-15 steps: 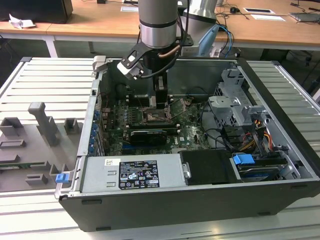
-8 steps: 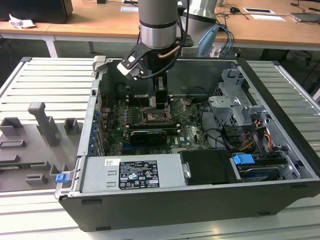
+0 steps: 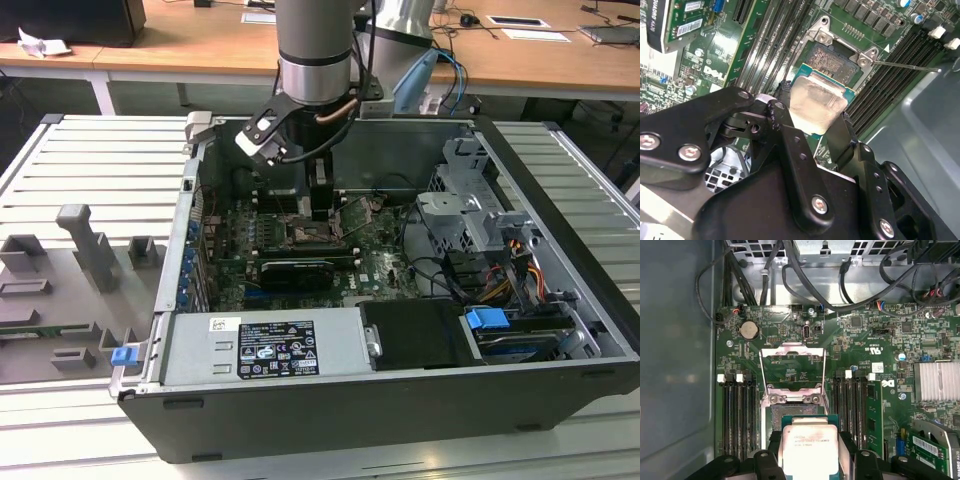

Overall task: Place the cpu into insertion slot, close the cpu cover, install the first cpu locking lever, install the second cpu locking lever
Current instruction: 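Place the cpu into insertion slot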

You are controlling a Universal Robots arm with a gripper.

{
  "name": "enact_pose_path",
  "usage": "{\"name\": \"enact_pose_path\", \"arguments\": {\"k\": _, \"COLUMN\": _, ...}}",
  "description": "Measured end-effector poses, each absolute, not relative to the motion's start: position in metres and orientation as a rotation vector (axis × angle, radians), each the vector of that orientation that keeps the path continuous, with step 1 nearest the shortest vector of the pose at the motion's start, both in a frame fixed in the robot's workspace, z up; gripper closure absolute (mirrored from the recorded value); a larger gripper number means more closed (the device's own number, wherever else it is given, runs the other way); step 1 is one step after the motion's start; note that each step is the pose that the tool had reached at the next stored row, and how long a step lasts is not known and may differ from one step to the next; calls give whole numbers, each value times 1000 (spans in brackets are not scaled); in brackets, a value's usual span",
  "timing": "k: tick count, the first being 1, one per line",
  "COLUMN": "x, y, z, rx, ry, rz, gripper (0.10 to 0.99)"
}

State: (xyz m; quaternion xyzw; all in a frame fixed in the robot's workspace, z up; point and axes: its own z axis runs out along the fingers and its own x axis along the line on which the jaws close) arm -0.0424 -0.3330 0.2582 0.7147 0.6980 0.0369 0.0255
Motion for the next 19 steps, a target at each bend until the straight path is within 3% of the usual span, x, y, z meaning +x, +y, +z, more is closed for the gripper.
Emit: {"name": "enact_pose_path", "arguments": {"k": 19, "x": -46, "y": -319, "z": 215, "rx": 2208, "ry": 2160, "rz": 114, "gripper": 557}}
